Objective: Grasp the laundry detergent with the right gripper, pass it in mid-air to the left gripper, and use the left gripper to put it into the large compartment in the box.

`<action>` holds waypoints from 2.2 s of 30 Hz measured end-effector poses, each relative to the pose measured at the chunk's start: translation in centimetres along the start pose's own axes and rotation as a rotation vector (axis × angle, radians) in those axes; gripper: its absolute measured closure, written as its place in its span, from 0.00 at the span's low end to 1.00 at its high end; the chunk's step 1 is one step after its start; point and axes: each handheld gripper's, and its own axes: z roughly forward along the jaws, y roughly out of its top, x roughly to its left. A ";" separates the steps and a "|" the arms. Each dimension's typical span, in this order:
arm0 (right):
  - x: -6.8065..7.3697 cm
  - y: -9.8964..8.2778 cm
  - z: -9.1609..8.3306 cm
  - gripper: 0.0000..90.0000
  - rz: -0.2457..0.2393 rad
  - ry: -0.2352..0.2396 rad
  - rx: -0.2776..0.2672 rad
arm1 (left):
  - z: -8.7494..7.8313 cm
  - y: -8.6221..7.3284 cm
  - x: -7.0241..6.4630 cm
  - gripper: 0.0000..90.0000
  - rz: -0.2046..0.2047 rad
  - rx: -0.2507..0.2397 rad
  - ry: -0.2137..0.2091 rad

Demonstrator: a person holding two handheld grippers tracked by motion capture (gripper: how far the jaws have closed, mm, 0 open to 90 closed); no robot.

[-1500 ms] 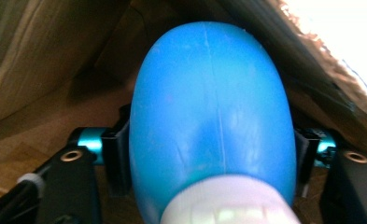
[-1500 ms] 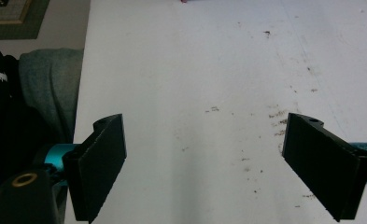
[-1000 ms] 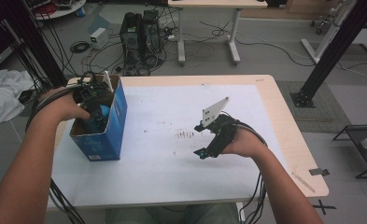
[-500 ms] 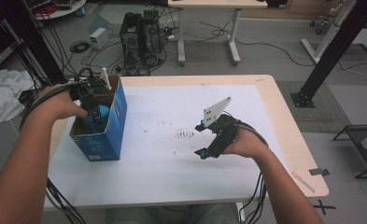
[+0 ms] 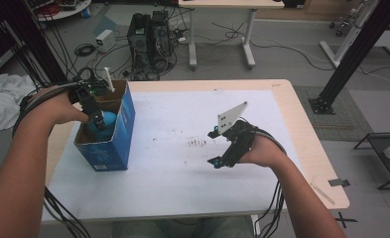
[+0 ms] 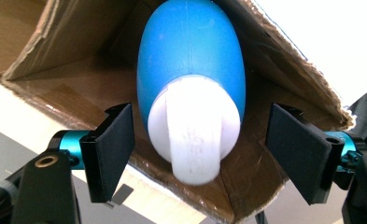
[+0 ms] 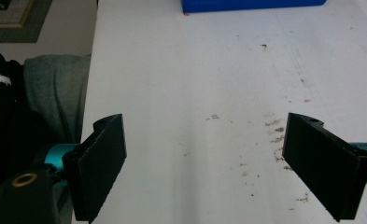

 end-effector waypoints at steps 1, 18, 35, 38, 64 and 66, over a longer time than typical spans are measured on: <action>0.0 0.0 0.0 0.14 -0.001 0.000 -0.004 | -0.2 0.0 0.0 0.27 0.007 0.006 -0.001; 0.0 0.7 -1.1 0.14 -0.012 -0.008 0.020 | -2.7 -0.7 -1.6 0.18 0.047 -0.022 0.002; -0.1 1.2 -1.8 0.14 0.000 -0.012 0.062 | -6.1 0.2 -5.7 0.10 0.224 -0.031 0.027; -0.1 1.4 -2.0 0.14 -0.003 -0.014 0.068 | -6.2 0.7 -6.6 0.09 0.273 -0.035 0.021; -2.2 1.3 -4.5 0.14 0.030 -0.030 0.233 | -2.9 7.1 -12.3 0.02 0.520 -0.004 -0.017; -2.4 1.2 -4.5 0.14 0.024 -0.031 0.241 | -2.4 7.6 -12.5 0.02 0.533 -0.003 -0.015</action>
